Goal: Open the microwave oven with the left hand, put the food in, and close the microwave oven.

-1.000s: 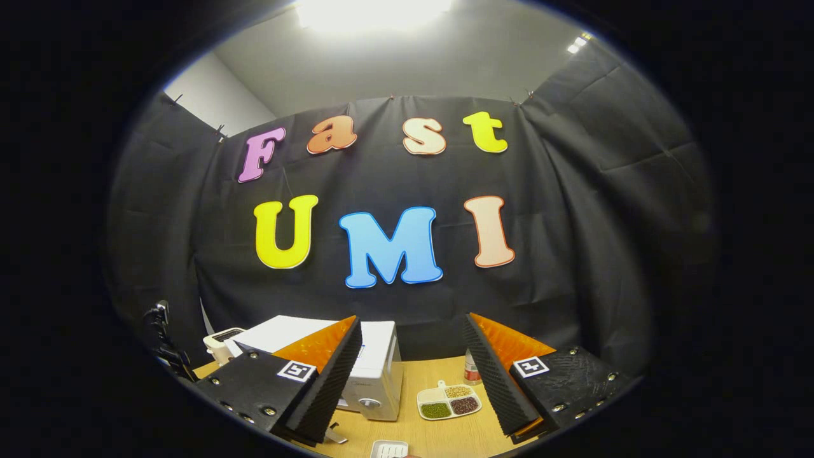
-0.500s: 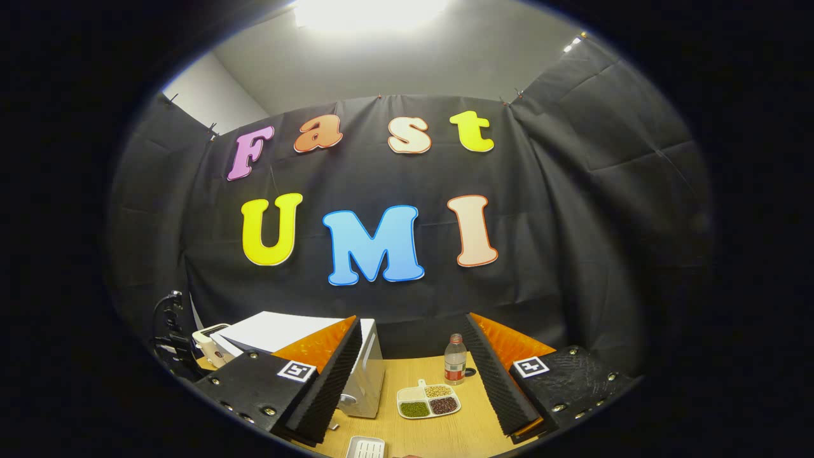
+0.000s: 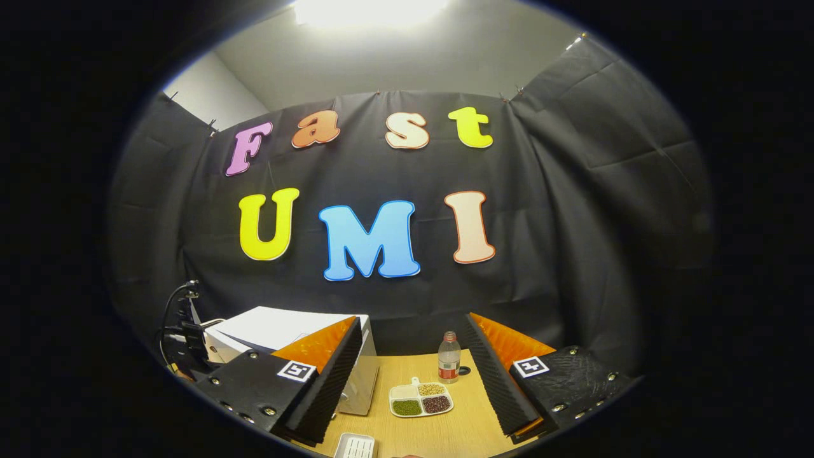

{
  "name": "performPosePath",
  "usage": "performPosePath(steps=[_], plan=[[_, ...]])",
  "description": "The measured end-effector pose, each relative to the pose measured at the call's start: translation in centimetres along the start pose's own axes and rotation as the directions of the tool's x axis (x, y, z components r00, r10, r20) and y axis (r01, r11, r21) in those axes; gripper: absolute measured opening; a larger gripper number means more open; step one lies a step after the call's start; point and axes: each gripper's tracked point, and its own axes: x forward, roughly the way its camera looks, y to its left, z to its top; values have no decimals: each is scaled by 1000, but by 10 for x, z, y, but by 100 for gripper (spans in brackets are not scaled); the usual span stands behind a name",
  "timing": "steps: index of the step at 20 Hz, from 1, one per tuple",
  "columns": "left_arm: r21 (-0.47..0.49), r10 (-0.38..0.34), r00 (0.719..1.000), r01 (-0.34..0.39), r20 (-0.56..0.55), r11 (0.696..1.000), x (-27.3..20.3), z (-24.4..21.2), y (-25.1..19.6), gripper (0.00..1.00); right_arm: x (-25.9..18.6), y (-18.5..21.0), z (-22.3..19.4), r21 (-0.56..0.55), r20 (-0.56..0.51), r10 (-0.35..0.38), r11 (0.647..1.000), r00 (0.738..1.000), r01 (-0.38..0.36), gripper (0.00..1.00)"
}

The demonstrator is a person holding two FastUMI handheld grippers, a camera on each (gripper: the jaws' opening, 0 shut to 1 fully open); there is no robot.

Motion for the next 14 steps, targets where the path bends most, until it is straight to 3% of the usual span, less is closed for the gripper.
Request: performPosePath(steps=[12, 14], plan=[[-103, -11, 1000, 11, 3, 995, 21, 4, -1, 10, 6, -7, -7, -13, -15, -18, 1000, 1000, 17, 100], [-115, -16, 1000, 17, 9, 993, 22, 6, 0, 7, 6, -3, -9, -16, -19, -13, 1000, 1000, 13, 97]])
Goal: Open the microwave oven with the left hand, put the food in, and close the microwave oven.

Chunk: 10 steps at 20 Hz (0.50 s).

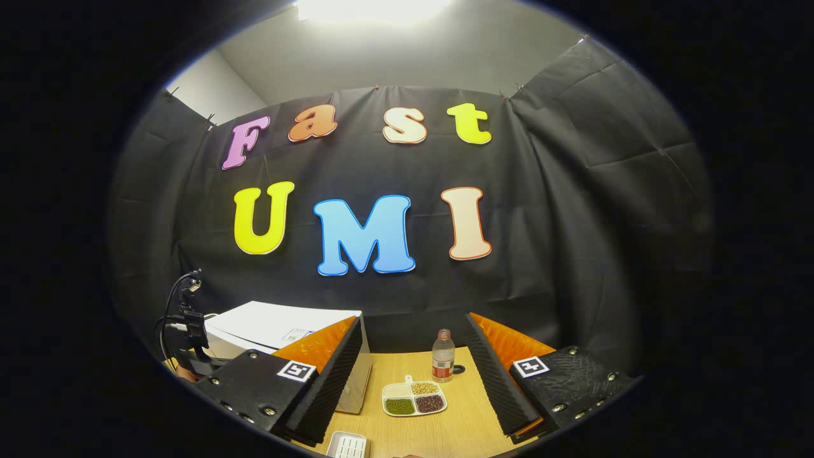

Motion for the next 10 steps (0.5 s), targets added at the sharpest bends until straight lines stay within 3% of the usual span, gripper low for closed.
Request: performPosePath(steps=[7, 10], plan=[[4, 3, 1000, -3, 3, 1000, 1, 0, 0, 7, 0, 5, 0, -7, 1, 6, 1000, 1000, -6, 100], [17, 4, 1000, -4, 7, 1000, 3, 3, 1, 5, 1, 7, -1, -2, -3, 6, 1000, 1000, -6, 97]])
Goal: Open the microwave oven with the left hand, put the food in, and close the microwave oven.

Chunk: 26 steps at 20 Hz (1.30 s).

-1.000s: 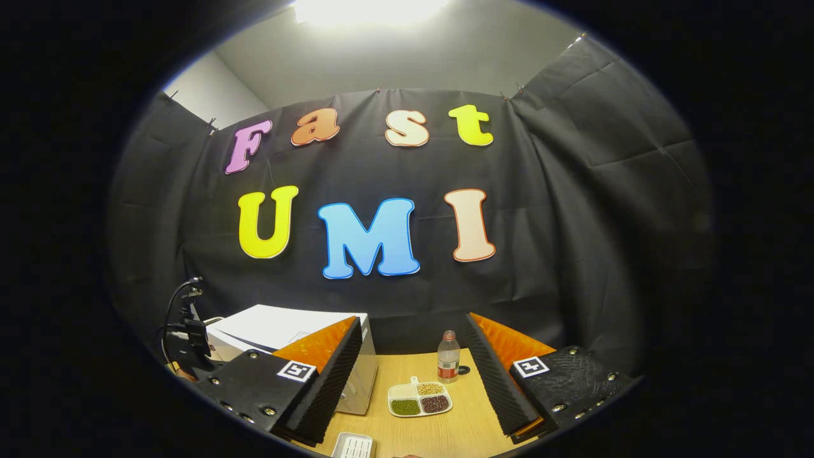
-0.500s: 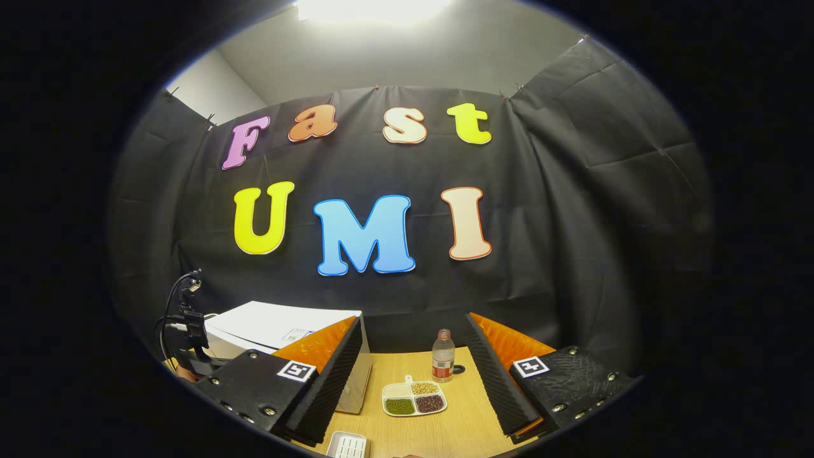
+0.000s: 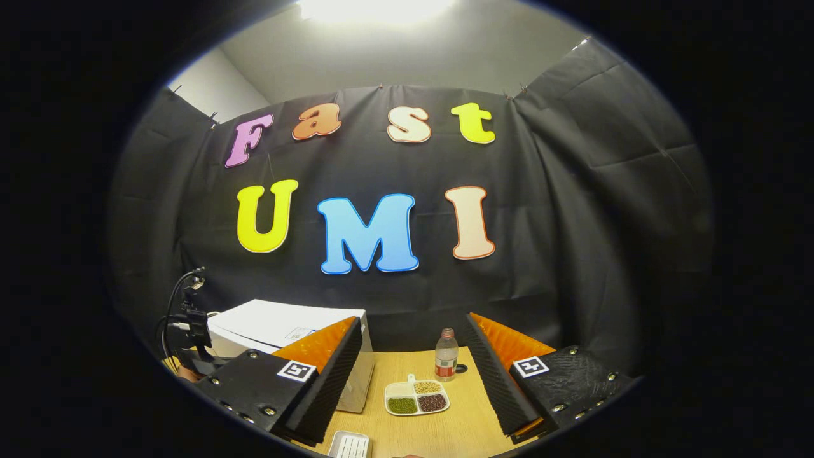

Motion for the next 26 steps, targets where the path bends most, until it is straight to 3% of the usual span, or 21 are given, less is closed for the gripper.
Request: performPosePath(steps=[2, 6, 8, 14, 15, 18, 22, 26], plan=[[12, 31, 999, -31, 5, 999, 6, 6, 4, 7, -1, 2, 1, -9, 0, 0, 1000, 1000, 0, 100], [23, 8, 1000, -7, -22, 1000, 9, 1, -2, 7, -7, 0, 3, -9, 3, -14, 1000, 1000, 14, 97], [39, 23, 1000, -23, 17, 999, -3, 17, 1, 7, -8, 5, 2, 0, -7, -16, 1000, 1000, 16, 97], [202, 31, 965, -85, 259, 976, -116, 117, -14, 5, -5, 43, 26, -8, -21, 53, 999, 998, -53, 97], [211, 9, 956, -75, 295, 975, -140, 132, -22, 18, -5, 50, 32, -8, -7, 60, 998, 998, -60, 97], [230, 21, 913, -125, 407, 965, -205, 174, -25, 98, -3, 74, 39, -24, -7, 85, 996, 996, -85, 97], [266, 52, 883, -196, 466, 944, -254, 201, -17, 95, -9, 101, 42, -18, -3, 108, 994, 994, -108, 97], [310, 27, 896, -182, 443, 933, -272, 195, -9, 98, -17, 125, 44, -12, 9, 112, 994, 994, -111, 97]])
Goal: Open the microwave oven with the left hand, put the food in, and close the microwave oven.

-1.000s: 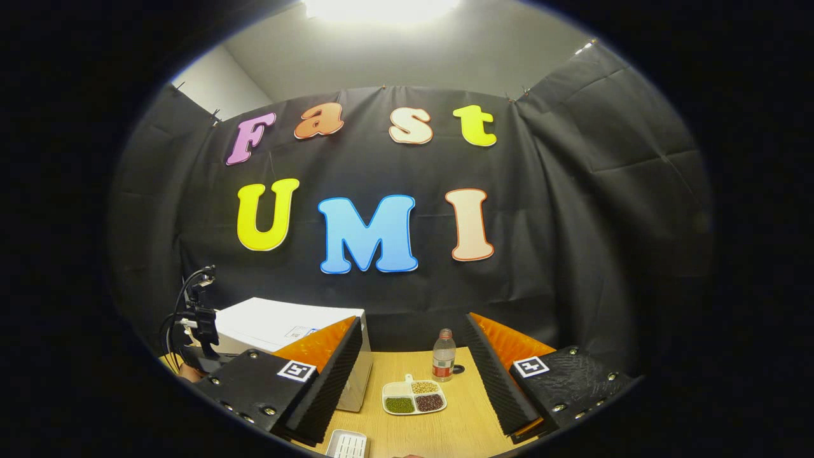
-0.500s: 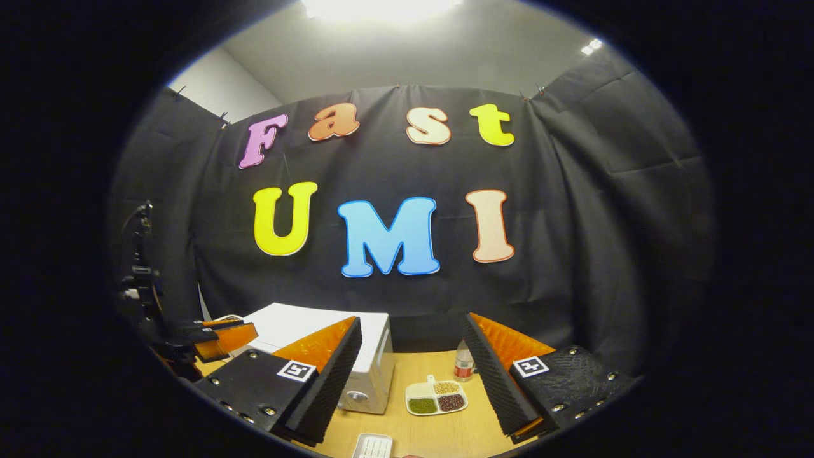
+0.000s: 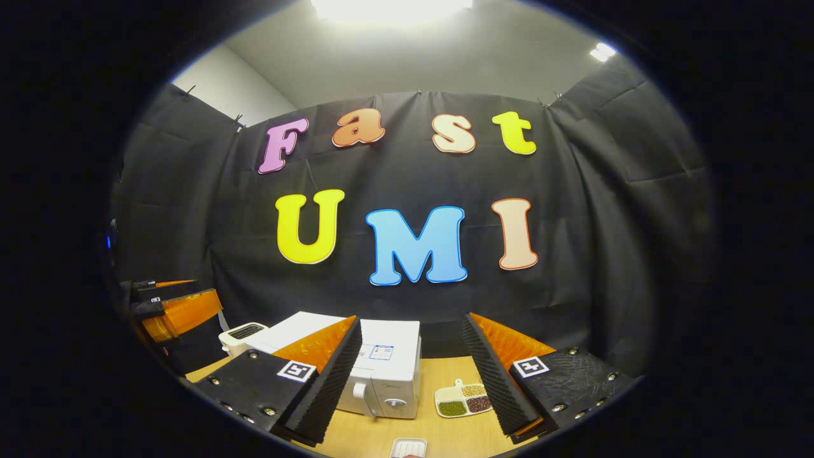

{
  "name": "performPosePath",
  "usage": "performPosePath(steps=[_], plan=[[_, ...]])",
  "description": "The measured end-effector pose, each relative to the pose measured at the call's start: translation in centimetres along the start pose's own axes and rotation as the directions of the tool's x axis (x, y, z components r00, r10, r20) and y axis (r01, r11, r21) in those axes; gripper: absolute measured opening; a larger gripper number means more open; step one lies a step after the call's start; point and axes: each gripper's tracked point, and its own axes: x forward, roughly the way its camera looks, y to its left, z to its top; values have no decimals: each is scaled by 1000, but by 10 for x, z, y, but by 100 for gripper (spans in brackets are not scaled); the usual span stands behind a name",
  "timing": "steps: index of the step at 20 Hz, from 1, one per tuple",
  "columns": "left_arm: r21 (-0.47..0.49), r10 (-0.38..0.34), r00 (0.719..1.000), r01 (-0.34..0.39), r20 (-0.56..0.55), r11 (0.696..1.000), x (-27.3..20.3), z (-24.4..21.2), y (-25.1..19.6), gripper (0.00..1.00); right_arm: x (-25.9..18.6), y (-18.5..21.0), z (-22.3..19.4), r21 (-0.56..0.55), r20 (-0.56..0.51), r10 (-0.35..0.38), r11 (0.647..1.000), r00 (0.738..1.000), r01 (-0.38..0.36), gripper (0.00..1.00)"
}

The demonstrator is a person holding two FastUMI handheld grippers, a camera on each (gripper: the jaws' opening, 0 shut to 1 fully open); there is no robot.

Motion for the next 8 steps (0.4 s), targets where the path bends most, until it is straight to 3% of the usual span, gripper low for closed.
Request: performPosePath(steps=[1, 7, 8], plan=[[2, -4, 1000, 4, 3, 1000, -3, 1, 5, 95, -2, 6, -1, -3, 0, -2, 1000, 1000, 2, 97], [-22, -32, 999, 32, 28, 999, -17, 15, 33, 97, -15, 35, -3, 14, -8, -30, 999, 1000, 30, 97], [-32, -31, 999, 32, 32, 999, -17, 16, 37, 92, -17, 37, -1, 17, -6, -36, 999, 999, 36, 97]])
